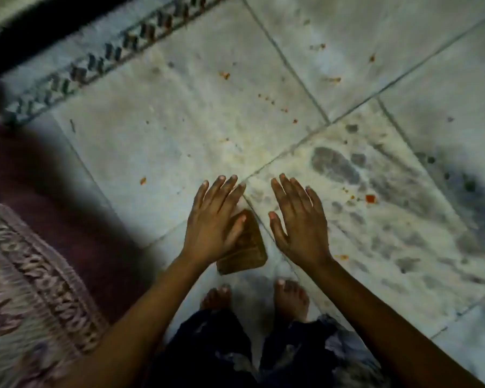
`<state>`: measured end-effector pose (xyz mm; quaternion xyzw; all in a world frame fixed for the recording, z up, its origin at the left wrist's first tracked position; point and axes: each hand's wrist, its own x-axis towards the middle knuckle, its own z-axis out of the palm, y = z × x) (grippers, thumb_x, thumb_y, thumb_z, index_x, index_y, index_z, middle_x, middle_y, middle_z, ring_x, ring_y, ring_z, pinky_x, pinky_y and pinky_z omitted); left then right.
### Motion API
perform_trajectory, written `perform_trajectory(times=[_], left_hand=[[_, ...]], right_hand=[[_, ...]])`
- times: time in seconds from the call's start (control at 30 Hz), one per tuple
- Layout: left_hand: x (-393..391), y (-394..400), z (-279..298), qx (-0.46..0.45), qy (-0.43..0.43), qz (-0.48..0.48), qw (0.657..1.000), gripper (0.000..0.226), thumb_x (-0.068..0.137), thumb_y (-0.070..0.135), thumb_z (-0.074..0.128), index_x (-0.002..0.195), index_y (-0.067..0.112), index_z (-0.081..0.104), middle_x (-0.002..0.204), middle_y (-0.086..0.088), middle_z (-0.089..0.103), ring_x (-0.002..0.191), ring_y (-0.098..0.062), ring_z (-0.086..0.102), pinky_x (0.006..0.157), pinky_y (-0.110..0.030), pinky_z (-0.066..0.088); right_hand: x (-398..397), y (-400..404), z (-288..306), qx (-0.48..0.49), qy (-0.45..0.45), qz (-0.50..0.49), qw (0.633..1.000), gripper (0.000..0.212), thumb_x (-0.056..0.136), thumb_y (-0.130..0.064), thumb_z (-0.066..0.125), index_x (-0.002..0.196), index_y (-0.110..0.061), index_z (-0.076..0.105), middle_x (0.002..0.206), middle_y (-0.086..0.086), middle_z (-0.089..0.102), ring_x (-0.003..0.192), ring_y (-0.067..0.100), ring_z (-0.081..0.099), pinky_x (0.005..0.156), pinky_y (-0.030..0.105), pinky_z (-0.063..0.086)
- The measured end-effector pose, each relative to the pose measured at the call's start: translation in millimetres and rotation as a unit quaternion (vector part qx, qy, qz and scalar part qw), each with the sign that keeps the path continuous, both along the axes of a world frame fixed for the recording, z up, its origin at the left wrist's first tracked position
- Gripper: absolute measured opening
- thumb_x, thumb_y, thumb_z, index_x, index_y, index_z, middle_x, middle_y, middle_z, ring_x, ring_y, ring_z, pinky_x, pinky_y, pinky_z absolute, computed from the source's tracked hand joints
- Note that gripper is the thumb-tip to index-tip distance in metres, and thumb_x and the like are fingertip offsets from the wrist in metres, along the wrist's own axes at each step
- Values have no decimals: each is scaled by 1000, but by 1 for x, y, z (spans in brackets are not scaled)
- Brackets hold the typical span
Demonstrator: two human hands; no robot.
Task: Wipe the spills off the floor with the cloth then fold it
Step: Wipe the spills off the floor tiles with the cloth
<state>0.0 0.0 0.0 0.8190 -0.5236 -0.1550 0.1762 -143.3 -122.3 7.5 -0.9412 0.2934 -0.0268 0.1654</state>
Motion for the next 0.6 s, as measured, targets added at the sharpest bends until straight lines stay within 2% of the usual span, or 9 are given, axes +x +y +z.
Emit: perform_trajectory(times=[0.07,0.17,0.27,0.37,0.47,0.53,0.6], left_hand=[[0,11,-46,-3,-7,-7,1000,52,90,41,40,136,17,43,144,-10,44,136,-25,31,115,-40,10],[-6,30,-115,-12,10,-22,1000,53,91,43,40,139,22,37,147,-7,39,139,-21,26,116,-45,12],[-10,37,-147,-34,-1,-39,999,55,91,45,39,141,23,34,148,-6,37,139,-21,25,116,-45,13],[-19,45,-161,5,-37,-74,997,63,90,57,35,145,26,29,152,-7,30,142,-24,18,116,-45,7],[-34,55,-163,77,-73,-122,987,81,79,78,30,147,39,14,157,-11,11,143,-35,6,112,-59,1],[-41,58,-165,103,-94,-129,982,90,69,87,33,145,46,10,157,-15,3,142,-44,4,107,-68,2],[-43,55,-165,111,-105,-124,980,94,64,88,35,144,48,7,155,-16,0,140,-48,6,103,-72,7]], right_hand=[[2,1,-45,6,-5,6,1000,54,93,-34,36,143,-13,33,147,11,39,135,25,37,111,43,24],[-2,2,-118,2,-21,18,1000,56,92,-34,39,143,-14,31,148,11,37,135,25,36,112,43,23],[-3,-1,-151,-11,-59,8,998,56,91,-32,41,143,-13,33,148,10,37,136,23,33,112,41,21],[-2,0,-162,-1,-87,-11,996,54,92,-33,38,142,-11,35,148,10,38,137,23,32,113,39,19],[-3,6,-158,8,-92,-14,996,54,93,-33,37,142,-10,37,147,11,39,136,24,34,113,38,18],[-4,10,-152,0,-87,0,996,55,92,-33,37,142,-10,37,146,11,40,135,25,35,112,39,19],[-4,14,-152,-4,-83,9,997,55,92,-32,37,141,-10,38,145,12,42,134,25,37,111,40,21]])
